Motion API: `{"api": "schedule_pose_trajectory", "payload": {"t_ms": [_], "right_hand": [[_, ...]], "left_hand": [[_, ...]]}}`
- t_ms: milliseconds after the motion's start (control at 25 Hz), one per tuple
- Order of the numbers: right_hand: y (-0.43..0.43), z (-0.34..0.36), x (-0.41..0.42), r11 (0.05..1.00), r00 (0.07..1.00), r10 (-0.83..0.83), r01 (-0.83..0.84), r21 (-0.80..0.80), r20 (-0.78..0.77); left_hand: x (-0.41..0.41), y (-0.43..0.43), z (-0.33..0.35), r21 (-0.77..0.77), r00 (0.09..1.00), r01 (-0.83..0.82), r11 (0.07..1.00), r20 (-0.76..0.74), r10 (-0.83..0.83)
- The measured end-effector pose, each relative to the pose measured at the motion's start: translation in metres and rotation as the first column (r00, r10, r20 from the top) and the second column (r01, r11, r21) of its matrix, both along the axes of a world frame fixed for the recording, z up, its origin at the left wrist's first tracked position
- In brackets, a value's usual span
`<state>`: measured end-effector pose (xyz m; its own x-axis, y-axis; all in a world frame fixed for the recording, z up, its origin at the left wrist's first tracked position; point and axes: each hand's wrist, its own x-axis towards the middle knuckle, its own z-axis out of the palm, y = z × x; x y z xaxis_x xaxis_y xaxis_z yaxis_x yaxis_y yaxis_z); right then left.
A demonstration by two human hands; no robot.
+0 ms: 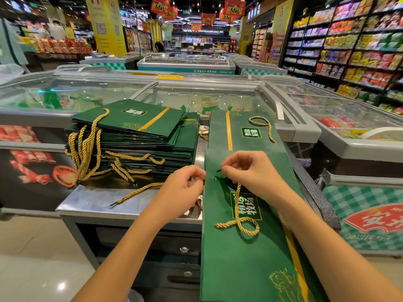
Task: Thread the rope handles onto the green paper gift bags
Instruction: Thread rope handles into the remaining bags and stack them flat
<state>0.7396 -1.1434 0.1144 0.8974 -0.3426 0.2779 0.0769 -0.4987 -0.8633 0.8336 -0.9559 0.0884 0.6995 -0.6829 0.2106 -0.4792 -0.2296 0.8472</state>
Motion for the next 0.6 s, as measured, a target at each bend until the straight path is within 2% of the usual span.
{"api": "schedule_pose_trajectory", "payload": {"t_ms": [160,280,600], "right_hand": [[-0.001,-0.015,-0.006,0.996,0.989,0.052,-0.041,-0.078,0.139],[-0.003,-0.017,-0.006,0.991,0.980,0.089,-0.068,-0.116,0.180],[-0.002,-0.020,-0.006,0.988,0.958,0.113,-0.080,-0.133,0.265]], "left_hand": [[0.004,0.003,0.000,-0.076,0.998,0.044,0.996,-0.034,-0.046],[0.006,0.004,0.000,-0.121,0.996,0.060,0.991,-0.062,-0.068],[0.002,0.006,-0.003,-0.187,0.994,0.099,0.977,-0.019,-0.105]]}}
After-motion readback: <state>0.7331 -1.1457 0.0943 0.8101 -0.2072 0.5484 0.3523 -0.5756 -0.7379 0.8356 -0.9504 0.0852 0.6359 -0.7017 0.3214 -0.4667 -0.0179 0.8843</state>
